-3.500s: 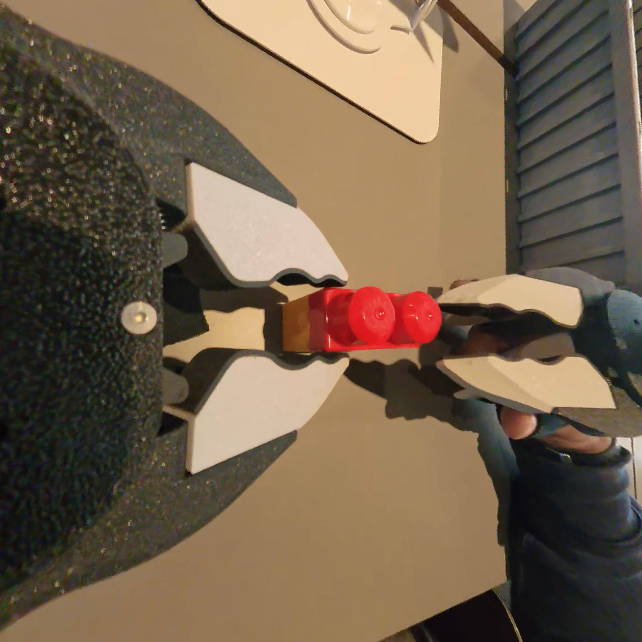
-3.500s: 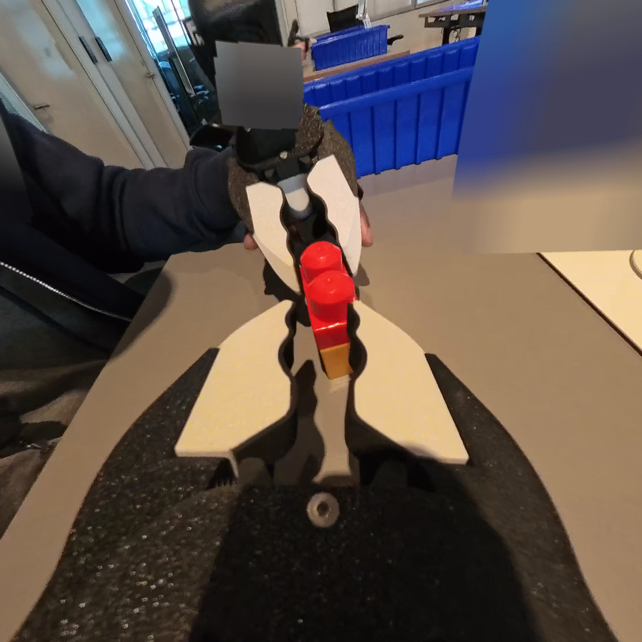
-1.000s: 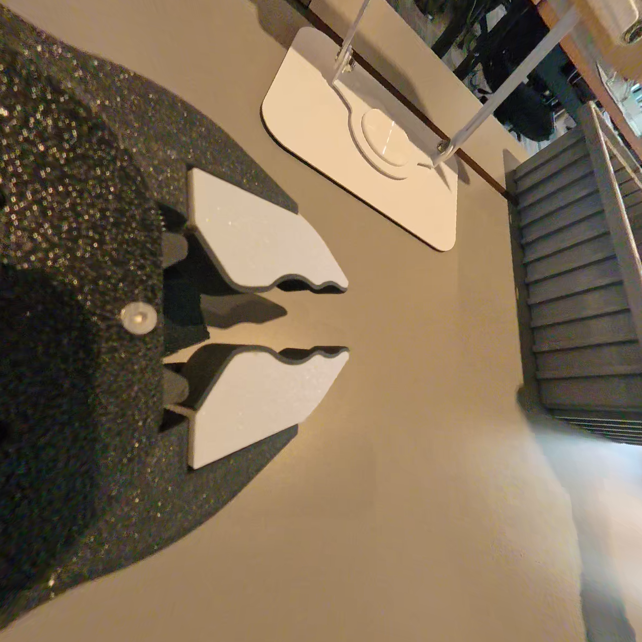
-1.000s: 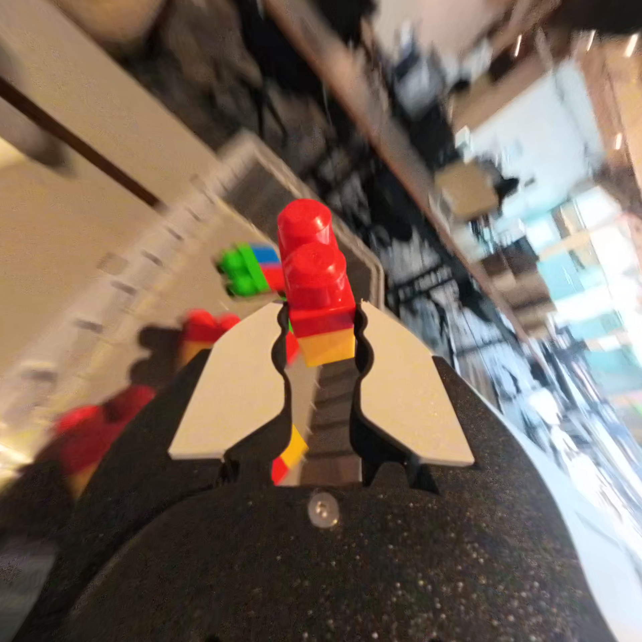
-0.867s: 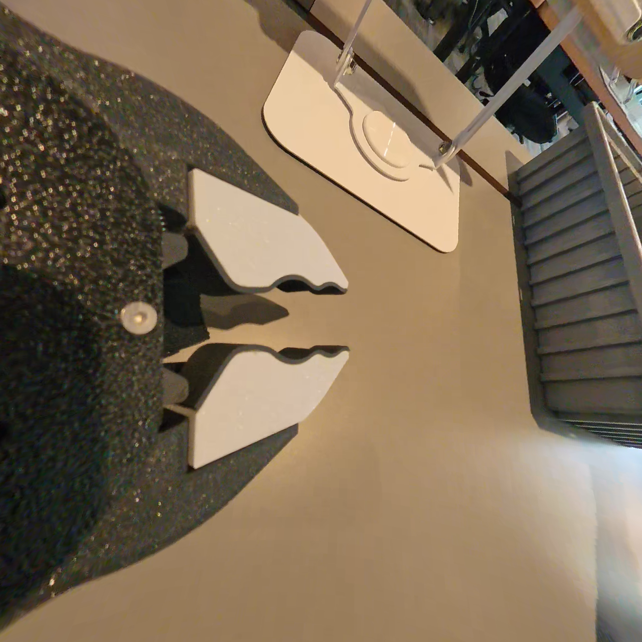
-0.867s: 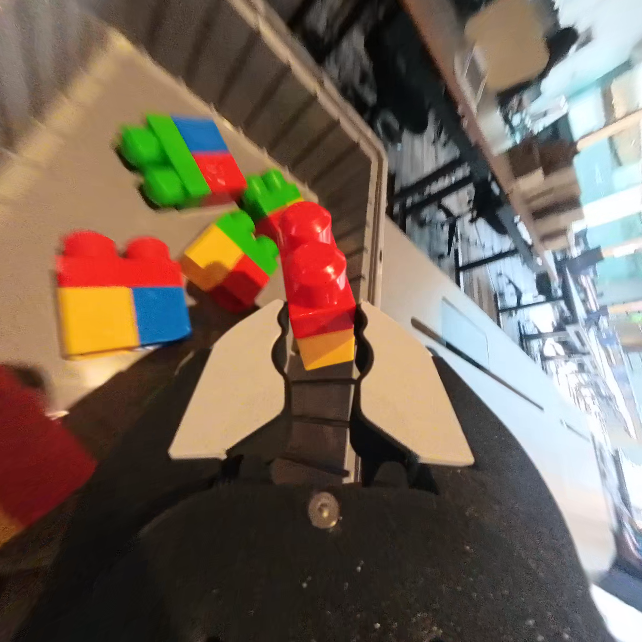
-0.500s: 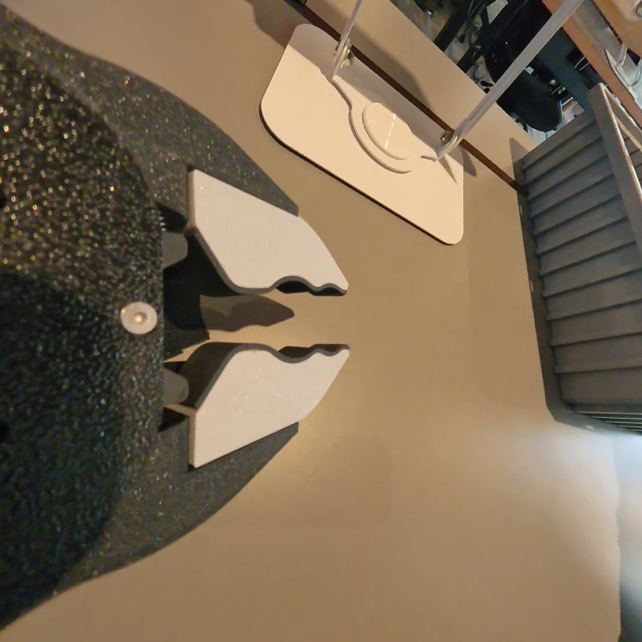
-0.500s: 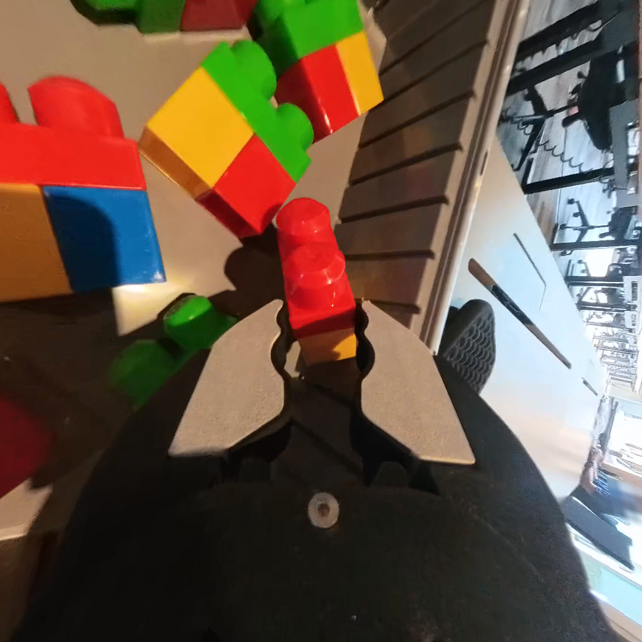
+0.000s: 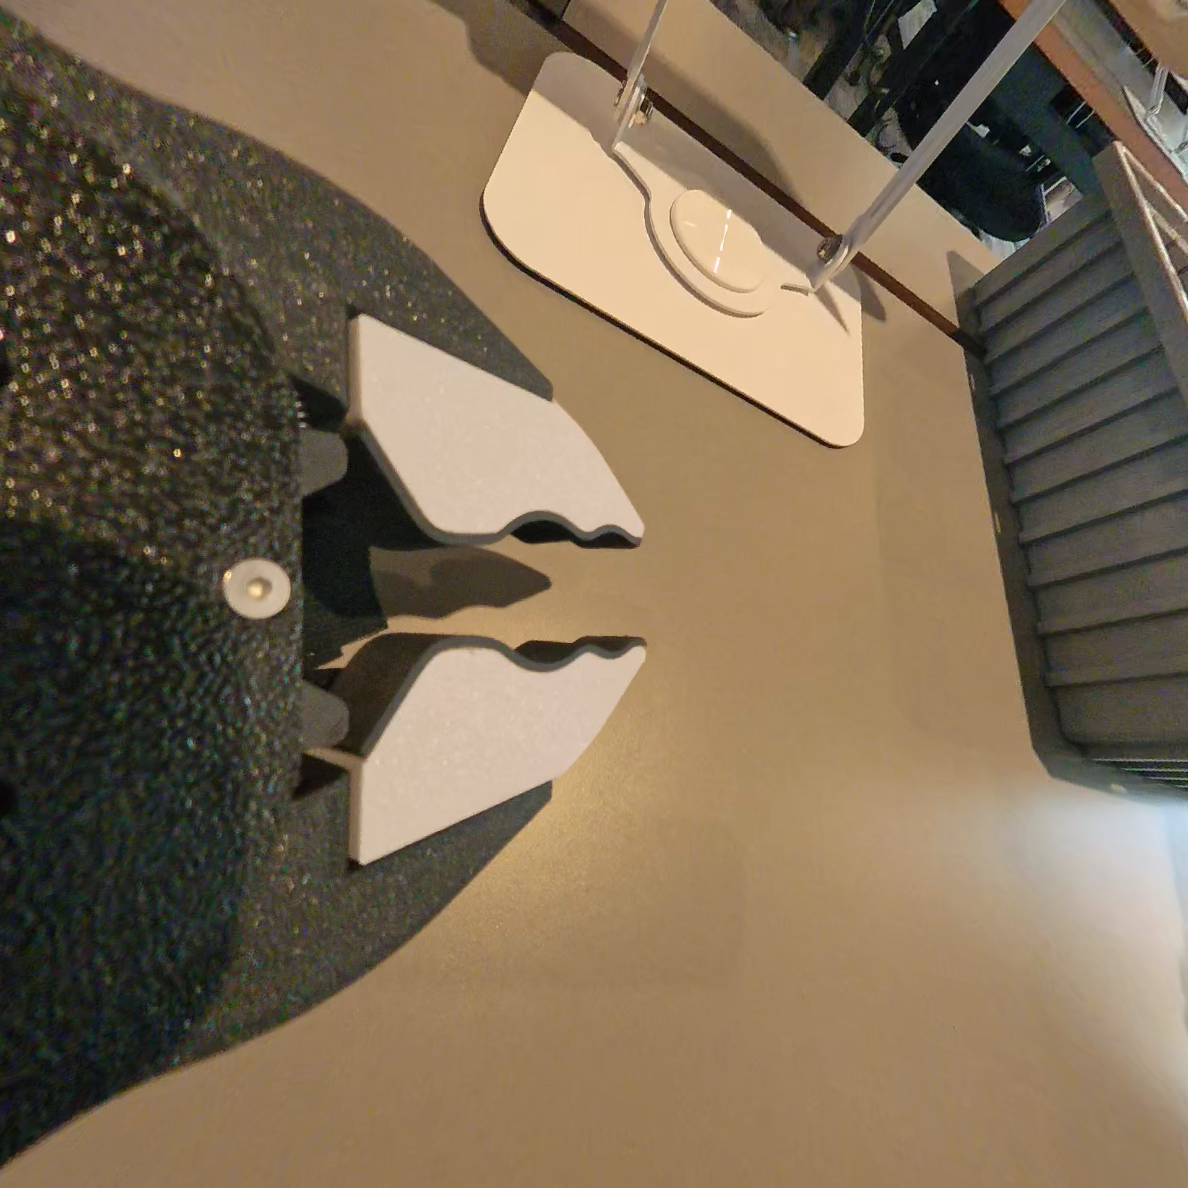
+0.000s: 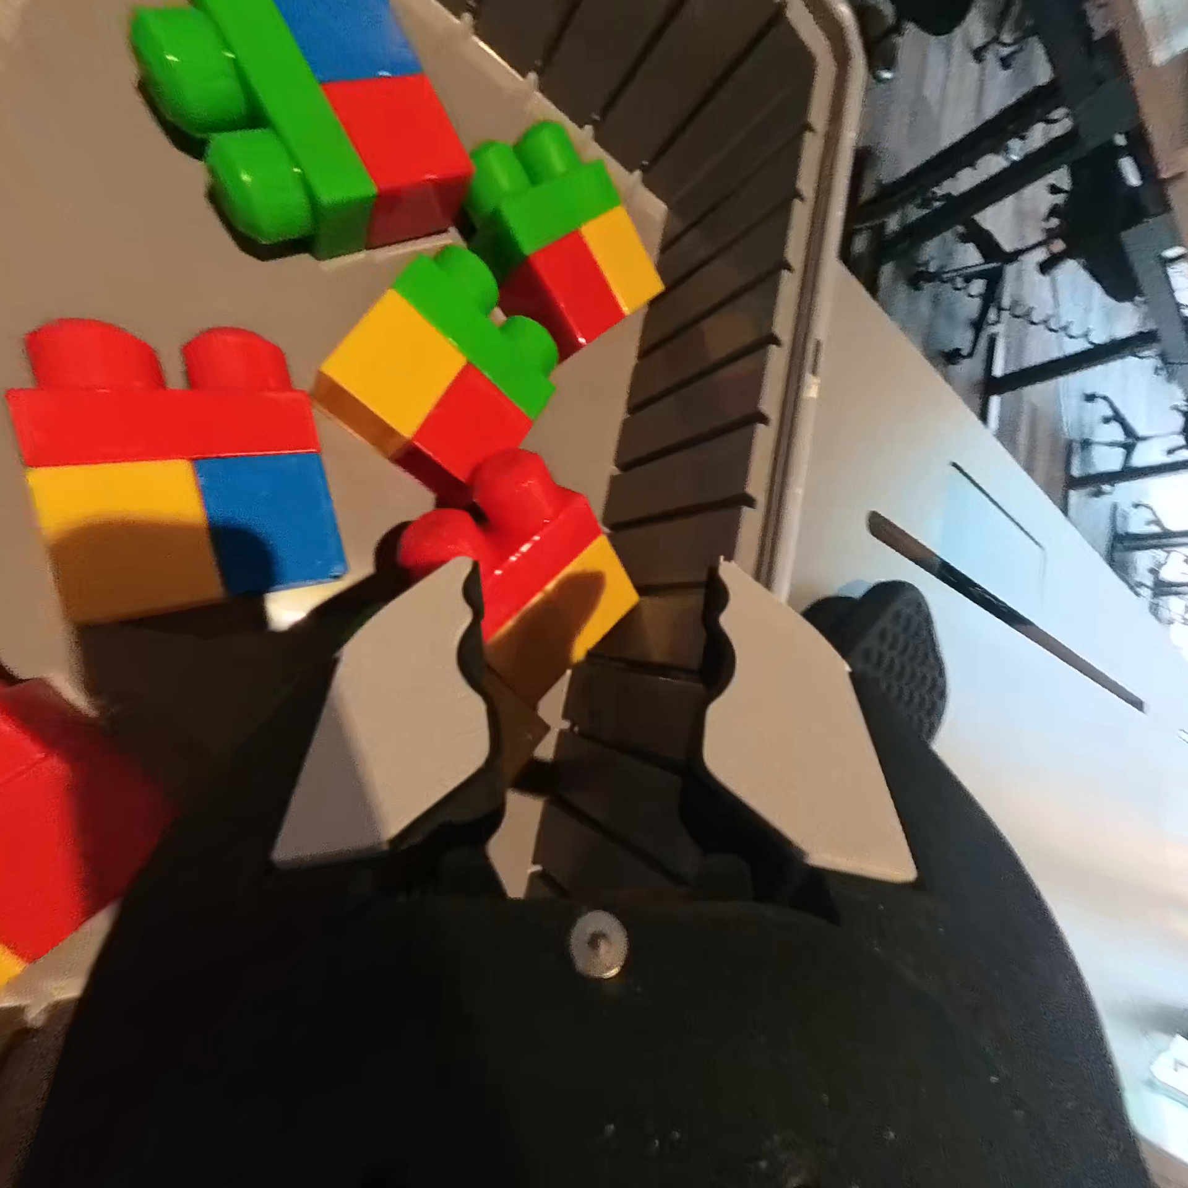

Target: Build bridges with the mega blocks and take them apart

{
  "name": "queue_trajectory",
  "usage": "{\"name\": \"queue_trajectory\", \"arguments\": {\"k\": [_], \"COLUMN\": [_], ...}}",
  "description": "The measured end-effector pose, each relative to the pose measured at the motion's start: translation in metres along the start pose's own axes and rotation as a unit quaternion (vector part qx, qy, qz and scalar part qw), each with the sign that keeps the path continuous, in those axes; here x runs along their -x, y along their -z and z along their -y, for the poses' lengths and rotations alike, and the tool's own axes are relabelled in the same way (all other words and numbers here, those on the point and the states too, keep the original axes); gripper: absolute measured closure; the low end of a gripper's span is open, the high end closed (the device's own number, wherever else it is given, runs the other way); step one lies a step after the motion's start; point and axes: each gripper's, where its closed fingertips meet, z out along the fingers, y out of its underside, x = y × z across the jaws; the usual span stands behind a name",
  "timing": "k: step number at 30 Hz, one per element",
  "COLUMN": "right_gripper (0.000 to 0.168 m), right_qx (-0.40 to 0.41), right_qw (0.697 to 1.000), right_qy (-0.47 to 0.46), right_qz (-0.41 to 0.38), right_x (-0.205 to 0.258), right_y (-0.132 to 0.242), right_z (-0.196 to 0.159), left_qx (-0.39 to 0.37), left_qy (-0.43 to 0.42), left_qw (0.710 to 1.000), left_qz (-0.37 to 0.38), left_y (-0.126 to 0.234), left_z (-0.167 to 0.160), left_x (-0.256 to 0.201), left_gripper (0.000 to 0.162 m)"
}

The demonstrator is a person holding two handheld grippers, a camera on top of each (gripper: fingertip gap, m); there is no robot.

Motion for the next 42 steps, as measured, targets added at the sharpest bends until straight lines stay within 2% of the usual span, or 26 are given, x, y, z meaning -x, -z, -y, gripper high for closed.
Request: {"name": "queue_trajectory", "arguments": {"k": [3,6,8,10,12,16,19,23,26,30,34,36,39,42], "right_gripper": [0.107,0.113,0.112,0.112,0.113,0.12,0.115,0.102,0.095,0.104,0.105,0.107,0.118,0.118], "right_qx": [0.029,-0.001,-0.065,-0.162,-0.253,-0.396,-0.419,-0.391,-0.387,-0.43,-0.414,-0.41,-0.412,-0.406], "right_qw": [0.999,1.0,0.997,0.982,0.951,0.85,0.793,0.76,0.755,0.735,0.733,0.731,0.72,0.727], "right_qy": [0.012,0.021,0.033,0.065,0.105,0.195,0.239,0.268,0.253,0.207,0.173,0.168,0.178,0.185], "right_qz": [-0.021,-0.009,0.021,0.07,0.146,0.287,0.371,0.445,0.465,0.482,0.511,0.519,0.529,0.523], "right_x": [-0.004,0.003,0.015,0.041,0.087,0.212,0.314,0.431,0.471,0.467,0.461,0.461,0.462,0.464], "right_y": [-0.005,-0.001,0.02,0.064,0.123,0.243,0.283,0.27,0.252,0.261,0.259,0.259,0.263,0.26], "right_z": [-0.009,0.001,0.028,0.066,0.098,0.129,0.125,0.098,0.083,0.091,0.095,0.096,0.092,0.091], "left_qx": [-0.001,-0.004,-0.008,-0.017,-0.026,-0.056,-0.089,-0.129,-0.151,-0.176,-0.193,-0.197,-0.212,-0.228], "left_qy": [-0.001,-0.003,-0.006,-0.009,-0.008,0.001,0.016,0.035,0.049,0.071,0.091,0.091,0.086,0.102], "left_qw": [1.0,1.0,1.0,0.999,0.999,0.994,0.986,0.968,0.953,0.94,0.927,0.923,0.917,0.915], "left_qz": [0.003,0.009,0.016,0.027,0.043,0.092,0.141,0.211,0.257,0.284,0.308,0.319,0.326,0.316], "left_y": [0.001,0.002,0.004,0.007,0.011,0.021,0.032,0.052,0.07,0.086,0.095,0.097,0.102,0.111], "left_z": [0.001,0.003,0.005,0.009,0.013,0.024,0.032,0.04,0.044,0.048,0.048,0.047,0.05,0.056], "left_x": [0.001,0.002,0.005,0.008,0.013,0.03,0.046,0.07,0.085,0.096,0.103,0.105,0.106,0.105], "left_gripper": [0.137,0.137,0.137,0.137,0.137,0.135,0.133,0.131,0.13,0.128,0.127,0.127,0.127,0.127]}}
